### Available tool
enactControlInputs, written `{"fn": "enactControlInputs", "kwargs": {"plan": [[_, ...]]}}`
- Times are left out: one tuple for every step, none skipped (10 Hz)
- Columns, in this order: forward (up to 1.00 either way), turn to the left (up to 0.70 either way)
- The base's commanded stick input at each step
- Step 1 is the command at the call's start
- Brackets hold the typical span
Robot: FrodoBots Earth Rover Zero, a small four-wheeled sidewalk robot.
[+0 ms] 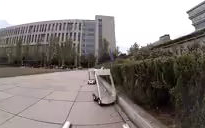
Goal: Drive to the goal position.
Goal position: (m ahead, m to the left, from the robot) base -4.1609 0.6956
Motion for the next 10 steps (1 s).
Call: {"fn": "enactControlInputs", "kwargs": {"plan": [[0.06, 0.00], [0.06, 0.00], [0.06, 0.00], [0.06, 0.00], [0.06, 0.00], [0.06, 0.00], [0.06, 0.00], [0.06, 0.00], [0.06, 0.00], [0.06, 0.00]]}}
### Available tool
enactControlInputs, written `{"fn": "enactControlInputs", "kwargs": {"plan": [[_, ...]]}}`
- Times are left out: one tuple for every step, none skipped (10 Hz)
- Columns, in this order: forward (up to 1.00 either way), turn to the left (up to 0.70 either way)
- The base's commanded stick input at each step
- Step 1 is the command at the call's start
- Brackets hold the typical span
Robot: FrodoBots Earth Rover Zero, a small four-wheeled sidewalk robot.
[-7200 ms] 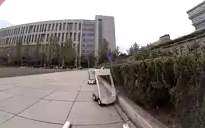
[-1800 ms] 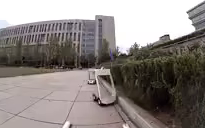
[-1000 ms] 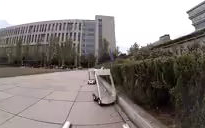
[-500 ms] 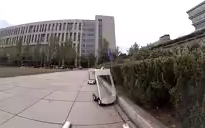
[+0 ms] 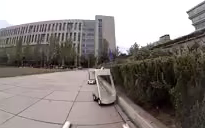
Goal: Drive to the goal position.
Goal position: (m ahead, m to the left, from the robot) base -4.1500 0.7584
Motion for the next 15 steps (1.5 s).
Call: {"fn": "enactControlInputs", "kwargs": {"plan": [[0.06, 0.00], [0.06, 0.00], [0.06, 0.00], [0.06, 0.00], [0.06, 0.00], [0.06, 0.00], [0.06, 0.00], [0.06, 0.00], [0.06, 0.00], [0.06, 0.00], [0.06, 0.00], [0.06, 0.00], [0.06, 0.00], [0.06, 0.00], [0.06, 0.00]]}}
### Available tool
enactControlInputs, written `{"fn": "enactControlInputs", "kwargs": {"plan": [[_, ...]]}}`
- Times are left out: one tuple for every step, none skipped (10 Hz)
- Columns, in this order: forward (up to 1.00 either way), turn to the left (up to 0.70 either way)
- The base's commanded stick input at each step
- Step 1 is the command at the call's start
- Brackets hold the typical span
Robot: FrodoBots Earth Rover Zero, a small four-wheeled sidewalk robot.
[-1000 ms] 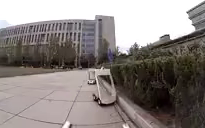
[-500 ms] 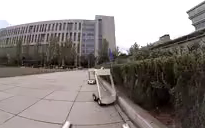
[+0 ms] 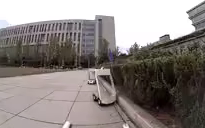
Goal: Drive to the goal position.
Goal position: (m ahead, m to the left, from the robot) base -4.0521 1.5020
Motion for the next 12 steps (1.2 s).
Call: {"fn": "enactControlInputs", "kwargs": {"plan": [[0.06, 0.00], [0.06, 0.00], [0.06, 0.00], [0.06, 0.00], [0.06, 0.00], [0.06, 0.00], [0.06, 0.00], [0.06, 0.00], [0.06, 0.00], [0.06, 0.00], [0.06, 0.00], [0.06, 0.00]]}}
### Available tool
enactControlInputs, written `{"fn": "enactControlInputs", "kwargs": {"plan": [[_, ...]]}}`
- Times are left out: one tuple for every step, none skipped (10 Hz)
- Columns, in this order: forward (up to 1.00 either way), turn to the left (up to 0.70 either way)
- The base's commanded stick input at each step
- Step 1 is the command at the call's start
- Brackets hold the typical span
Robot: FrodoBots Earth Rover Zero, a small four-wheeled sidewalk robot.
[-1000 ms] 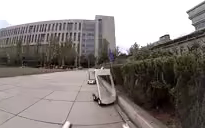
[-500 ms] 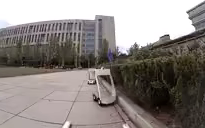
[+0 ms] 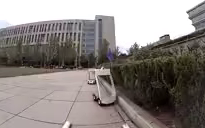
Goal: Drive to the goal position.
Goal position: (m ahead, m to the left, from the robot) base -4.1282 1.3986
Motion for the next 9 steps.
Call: {"fn": "enactControlInputs", "kwargs": {"plan": [[0.06, 0.00], [0.06, 0.00], [0.06, 0.00], [0.06, 0.00], [0.06, 0.00], [0.06, 0.00], [0.06, 0.00], [0.06, 0.00], [0.06, 0.00]]}}
